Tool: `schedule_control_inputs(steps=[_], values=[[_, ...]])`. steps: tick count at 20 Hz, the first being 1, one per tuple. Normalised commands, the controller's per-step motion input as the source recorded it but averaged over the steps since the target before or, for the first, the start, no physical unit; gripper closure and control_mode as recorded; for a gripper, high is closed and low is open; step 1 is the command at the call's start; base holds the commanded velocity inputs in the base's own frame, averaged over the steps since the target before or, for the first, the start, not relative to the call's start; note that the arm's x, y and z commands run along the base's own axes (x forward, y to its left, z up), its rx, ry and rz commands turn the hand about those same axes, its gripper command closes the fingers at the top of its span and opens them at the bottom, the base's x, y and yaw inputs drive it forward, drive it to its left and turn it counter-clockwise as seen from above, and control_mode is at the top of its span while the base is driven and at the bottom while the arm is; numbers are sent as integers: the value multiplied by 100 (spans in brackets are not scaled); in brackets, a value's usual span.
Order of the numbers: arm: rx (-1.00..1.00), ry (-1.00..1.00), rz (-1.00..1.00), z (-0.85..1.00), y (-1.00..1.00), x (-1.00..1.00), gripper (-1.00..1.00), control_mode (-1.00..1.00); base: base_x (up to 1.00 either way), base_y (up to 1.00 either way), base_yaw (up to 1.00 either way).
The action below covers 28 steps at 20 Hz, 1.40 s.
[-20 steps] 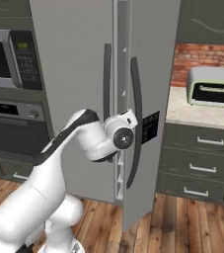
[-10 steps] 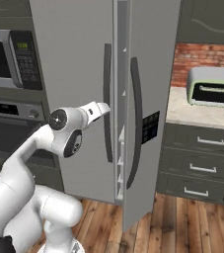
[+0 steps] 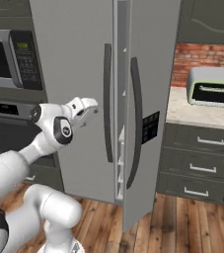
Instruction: Retrieve the fish from the fridge and place it on the saucepan with marinade on the stove.
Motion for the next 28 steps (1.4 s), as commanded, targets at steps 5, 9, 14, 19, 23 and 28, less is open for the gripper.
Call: schedule_control_inputs(steps=[5, 9, 14, 19, 23, 28], values=[[-7, 16, -12, 0, -10, 41, -100, -100, 0, 0, 0], [-7, 25, -20, 0, -16, 58, -100, -100, 0, 0, 0], [-8, 12, -15, 0, -4, 45, -100, -100, 0, 0, 0], [-8, 2, -5, -1, -24, 32, -100, -100, 0, 0, 0], [-10, 8, -7, -4, -34, 64, -100, -100, 0, 0, 0], [-10, 8, -5, -7, -31, 67, -100, -100, 0, 0, 0]])
